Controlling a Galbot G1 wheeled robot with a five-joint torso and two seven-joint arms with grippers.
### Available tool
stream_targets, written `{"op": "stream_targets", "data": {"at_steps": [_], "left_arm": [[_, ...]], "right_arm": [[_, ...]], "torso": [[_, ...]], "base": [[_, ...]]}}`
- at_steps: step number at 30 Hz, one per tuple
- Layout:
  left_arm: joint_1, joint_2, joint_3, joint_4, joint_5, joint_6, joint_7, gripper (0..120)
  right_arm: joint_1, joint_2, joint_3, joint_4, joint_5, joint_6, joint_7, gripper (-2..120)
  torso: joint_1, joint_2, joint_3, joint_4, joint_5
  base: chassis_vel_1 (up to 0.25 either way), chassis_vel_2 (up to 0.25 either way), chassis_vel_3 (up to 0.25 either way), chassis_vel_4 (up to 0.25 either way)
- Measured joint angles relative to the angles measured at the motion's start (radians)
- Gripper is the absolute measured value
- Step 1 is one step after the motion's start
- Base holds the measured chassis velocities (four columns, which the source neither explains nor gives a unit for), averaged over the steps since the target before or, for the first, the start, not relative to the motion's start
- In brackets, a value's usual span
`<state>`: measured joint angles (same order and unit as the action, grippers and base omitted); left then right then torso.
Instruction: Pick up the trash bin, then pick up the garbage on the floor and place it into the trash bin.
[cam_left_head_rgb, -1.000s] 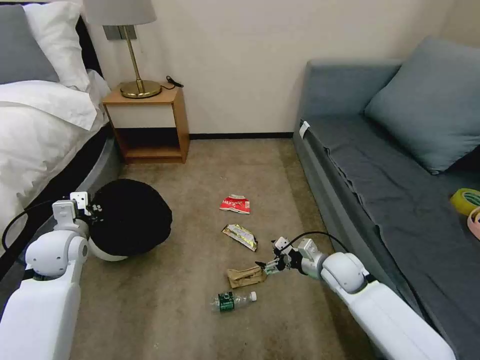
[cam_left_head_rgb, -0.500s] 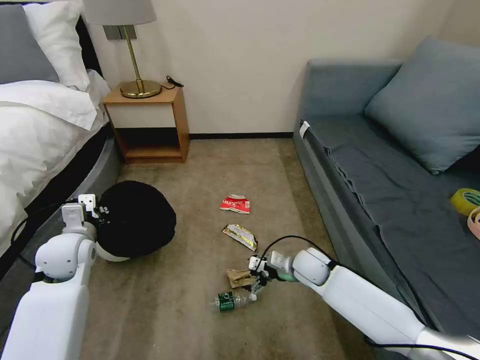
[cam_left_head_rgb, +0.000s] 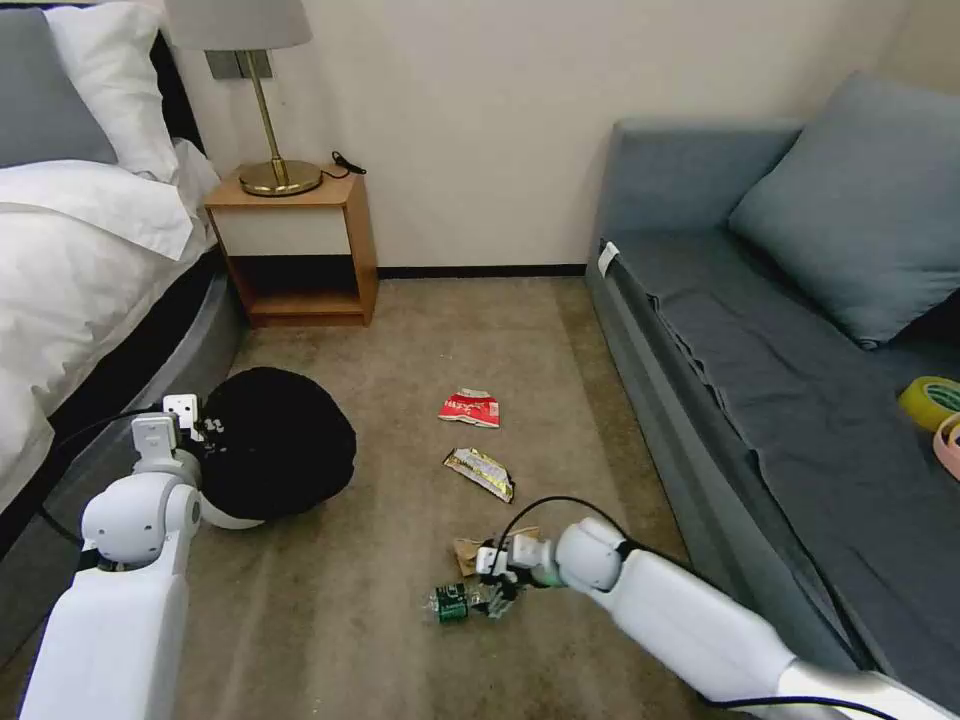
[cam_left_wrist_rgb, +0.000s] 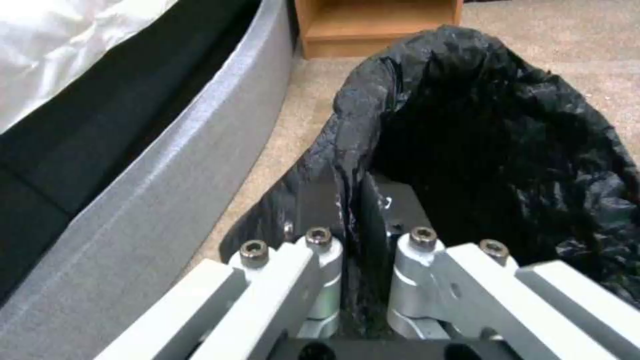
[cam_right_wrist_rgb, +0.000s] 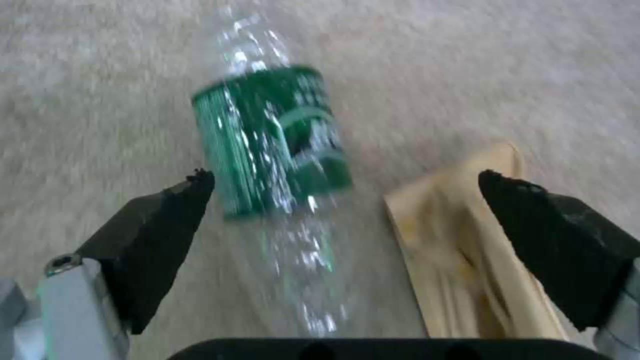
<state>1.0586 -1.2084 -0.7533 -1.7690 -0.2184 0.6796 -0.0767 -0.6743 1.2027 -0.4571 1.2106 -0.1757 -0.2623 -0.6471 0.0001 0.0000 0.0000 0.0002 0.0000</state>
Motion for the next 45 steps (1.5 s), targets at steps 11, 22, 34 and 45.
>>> {"op": "stream_targets", "data": {"at_steps": [11, 22, 34, 45], "left_arm": [[0.004, 0.004, -0.011, 0.006, 0.0, -0.009, 0.007, 4], [0.004, 0.001, -0.009, 0.008, 0.001, -0.01, 0.009, 4], [0.006, 0.002, -0.009, 0.009, 0.001, -0.012, 0.012, 4], [0.023, 0.005, -0.011, -0.015, -0.004, -0.013, 0.017, 4]], "right_arm": [[-0.03, 0.019, 0.002, -0.039, -0.061, 0.022, -0.012, 98], [-0.036, 0.032, 0.024, -0.078, -0.092, 0.043, -0.022, 65], [-0.053, 0.021, 0.069, -0.049, -0.091, 0.05, -0.023, 27], [-0.031, -0.066, 0.124, 0.145, 0.023, 0.052, -0.035, 22]], "torso": [[0.0, 0.0, 0.0, -0.0002, -0.0001], [0.0, 0.0, 0.0, -0.0002, 0.0], [0.0, 0.0, 0.0, -0.0002, 0.0], [0.0, 0.0, 0.0, -0.0002, 0.0]], "base": [[0.0, 0.0, 0.0, 0.0], [0.0, 0.0, 0.0, 0.0], [0.0, 0.0, 0.0, 0.0], [0.0, 0.0, 0.0, 0.0]]}}
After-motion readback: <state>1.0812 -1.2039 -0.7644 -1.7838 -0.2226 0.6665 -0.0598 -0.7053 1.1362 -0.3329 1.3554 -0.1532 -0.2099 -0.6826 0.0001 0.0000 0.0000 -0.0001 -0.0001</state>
